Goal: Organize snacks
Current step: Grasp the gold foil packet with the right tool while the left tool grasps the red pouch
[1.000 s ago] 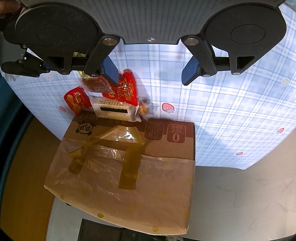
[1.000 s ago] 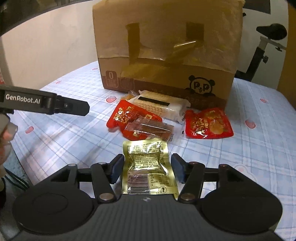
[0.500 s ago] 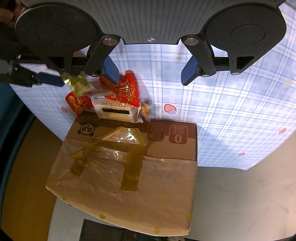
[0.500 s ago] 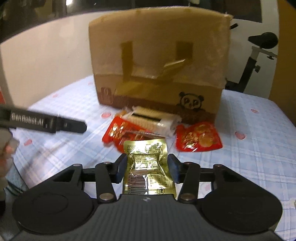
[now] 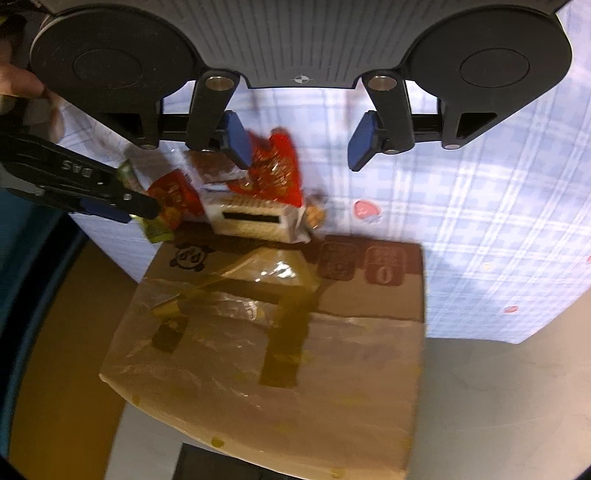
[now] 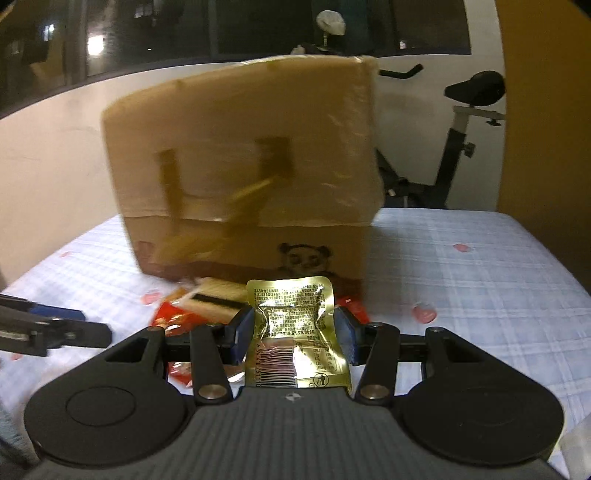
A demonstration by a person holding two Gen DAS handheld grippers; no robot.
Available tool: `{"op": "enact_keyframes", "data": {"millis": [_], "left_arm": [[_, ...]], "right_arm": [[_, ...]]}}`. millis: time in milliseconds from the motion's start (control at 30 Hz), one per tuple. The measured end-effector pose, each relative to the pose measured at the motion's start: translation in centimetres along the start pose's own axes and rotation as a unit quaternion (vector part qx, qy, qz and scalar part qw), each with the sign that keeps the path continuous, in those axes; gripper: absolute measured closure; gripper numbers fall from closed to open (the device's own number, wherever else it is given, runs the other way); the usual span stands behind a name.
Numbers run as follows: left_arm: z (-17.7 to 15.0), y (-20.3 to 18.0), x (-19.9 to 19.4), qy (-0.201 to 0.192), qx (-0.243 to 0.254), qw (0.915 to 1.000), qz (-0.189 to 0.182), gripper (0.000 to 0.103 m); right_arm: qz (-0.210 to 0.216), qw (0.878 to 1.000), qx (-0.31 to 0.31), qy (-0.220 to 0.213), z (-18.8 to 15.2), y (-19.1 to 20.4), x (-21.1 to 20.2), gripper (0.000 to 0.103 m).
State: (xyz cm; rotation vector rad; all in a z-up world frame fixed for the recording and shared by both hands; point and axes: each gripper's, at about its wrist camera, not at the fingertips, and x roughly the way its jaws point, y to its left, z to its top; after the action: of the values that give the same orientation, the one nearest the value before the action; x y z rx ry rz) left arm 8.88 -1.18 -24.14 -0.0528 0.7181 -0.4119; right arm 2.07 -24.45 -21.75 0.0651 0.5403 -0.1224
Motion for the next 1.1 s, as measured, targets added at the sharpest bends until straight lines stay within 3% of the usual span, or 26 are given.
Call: {"op": "enact_keyframes", "data": {"millis": [233,633,733,767,1100], "left_arm": [[1.4,-1.3,3.1,0.022,0.016,0.9996,-0.007,0.047],[0.8,-2.8,6.4,0.039,0.035,0.9984,0.021,0.054],[0.5,-2.8,6.5,0.033,0.037,0.9985,0.025,0.058],[0.6,-2.7,6.5,0.032,0.033,0.9987,0.023,0.070],[0.7,-1.9,3.3,-0.005,0.016,0.9998,0.015,0.073]], "right_arm": [[-0.007,1.000,0.019,0.005,-0.6,-0.9,1.5,0.053],[0.019,0.999,0.035,-0.009,-0.8,-1.6,0.8,0.053],[0.023,0.999,0.037,-0.011,-0.8,-1.7,0.8,0.053],[0.025,0.999,0.040,-0.011,-0.8,-1.8,0.8,0.053],[0.030,0.997,0.066,-0.008,-0.8,-2.7,0.9,0.053]]}}
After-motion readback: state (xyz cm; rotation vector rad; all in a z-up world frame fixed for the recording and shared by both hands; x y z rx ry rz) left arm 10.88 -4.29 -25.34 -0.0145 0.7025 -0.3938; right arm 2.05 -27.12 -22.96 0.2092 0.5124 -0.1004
